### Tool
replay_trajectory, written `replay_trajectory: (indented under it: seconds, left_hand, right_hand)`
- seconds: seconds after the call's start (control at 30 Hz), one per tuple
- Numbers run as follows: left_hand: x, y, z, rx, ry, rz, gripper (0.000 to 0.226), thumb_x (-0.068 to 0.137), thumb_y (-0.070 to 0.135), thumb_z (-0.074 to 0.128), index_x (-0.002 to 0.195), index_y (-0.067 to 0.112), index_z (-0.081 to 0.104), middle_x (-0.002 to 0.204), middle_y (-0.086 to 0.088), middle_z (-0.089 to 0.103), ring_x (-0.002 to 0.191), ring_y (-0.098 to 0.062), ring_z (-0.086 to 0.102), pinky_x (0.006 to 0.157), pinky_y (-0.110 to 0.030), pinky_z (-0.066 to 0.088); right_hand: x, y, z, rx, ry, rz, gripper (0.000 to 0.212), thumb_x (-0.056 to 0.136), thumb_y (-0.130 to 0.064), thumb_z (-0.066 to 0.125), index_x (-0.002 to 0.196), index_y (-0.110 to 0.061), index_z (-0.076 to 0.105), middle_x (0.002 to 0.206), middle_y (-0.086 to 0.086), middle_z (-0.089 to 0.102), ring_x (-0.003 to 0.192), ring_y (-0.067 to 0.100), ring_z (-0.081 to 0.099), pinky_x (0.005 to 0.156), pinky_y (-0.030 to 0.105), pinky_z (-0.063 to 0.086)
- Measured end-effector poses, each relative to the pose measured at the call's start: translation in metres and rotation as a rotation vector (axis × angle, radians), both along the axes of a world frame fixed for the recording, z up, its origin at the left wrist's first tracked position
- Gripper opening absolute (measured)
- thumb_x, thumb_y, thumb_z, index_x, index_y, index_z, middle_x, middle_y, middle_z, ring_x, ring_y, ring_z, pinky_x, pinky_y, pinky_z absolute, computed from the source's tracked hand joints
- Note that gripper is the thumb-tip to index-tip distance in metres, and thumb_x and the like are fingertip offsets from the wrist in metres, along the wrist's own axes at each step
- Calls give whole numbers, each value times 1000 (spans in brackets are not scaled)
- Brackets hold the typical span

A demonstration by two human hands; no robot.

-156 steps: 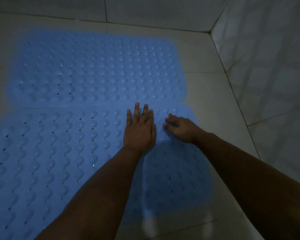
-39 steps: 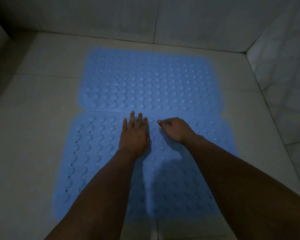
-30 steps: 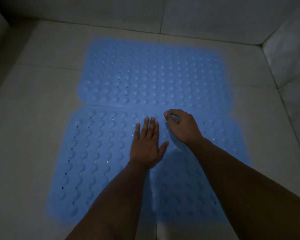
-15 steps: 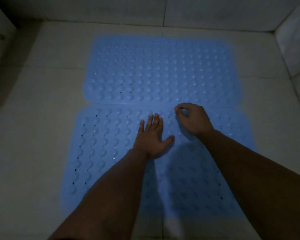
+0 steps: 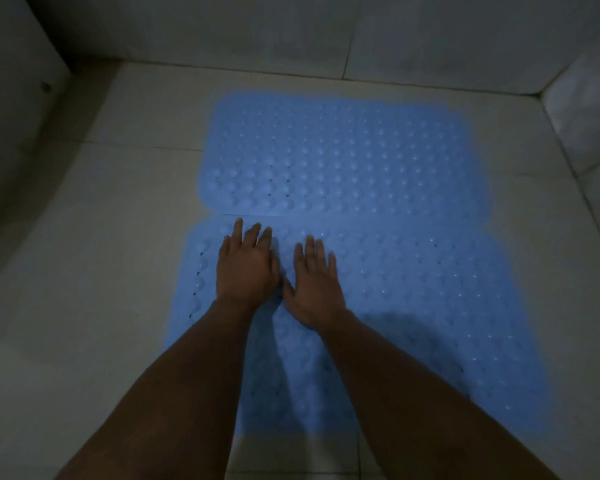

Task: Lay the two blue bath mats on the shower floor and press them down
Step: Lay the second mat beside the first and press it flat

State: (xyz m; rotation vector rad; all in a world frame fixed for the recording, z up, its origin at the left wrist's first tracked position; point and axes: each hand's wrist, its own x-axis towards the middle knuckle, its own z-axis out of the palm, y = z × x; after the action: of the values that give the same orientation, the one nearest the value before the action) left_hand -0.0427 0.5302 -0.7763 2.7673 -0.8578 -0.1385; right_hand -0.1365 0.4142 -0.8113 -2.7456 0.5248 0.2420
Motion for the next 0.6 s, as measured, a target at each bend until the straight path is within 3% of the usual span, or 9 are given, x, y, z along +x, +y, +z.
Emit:
replay_trajectory:
  seconds: [0.1,0.3,0.5,0.6]
  left_hand:
    - [5,15,-13,2,-6,6,57,97,36,37,147,13,51,155,-12,47,154,-35,22,118,-55,30]
    - [20,34,-30,12,-4,16,60,99,40,30,148,10,50,156,-14,45,154,-36,21,119,-58,30]
    - [24,38,-27,0,7,27,61,99,40,30,148,10,49,157,-14,43,154,-37,19,119,-58,30]
    - [24,33,-14,2,7,21,62,99,40,28,151,11,45,159,-14,40,155,-36,16,121,-56,25]
  right_hand:
    - [-9,8,-13,-133,-134,-10,83,98,-63,20,158,-5,16,168,16,4,156,29,-2,124,54,5]
    - [-6,9,-19,-166,-226,-31,87,97,-67,32,157,-4,23,167,14,10,156,27,1,123,55,11]
    - [-2,9,-14,-88,-102,-26,101,90,-80,28,160,-9,12,169,10,-1,156,24,-5,124,53,4]
    - [13,-2,11,89,127,-25,106,85,-84,25,160,-12,3,168,8,-11,155,23,-10,125,52,-1]
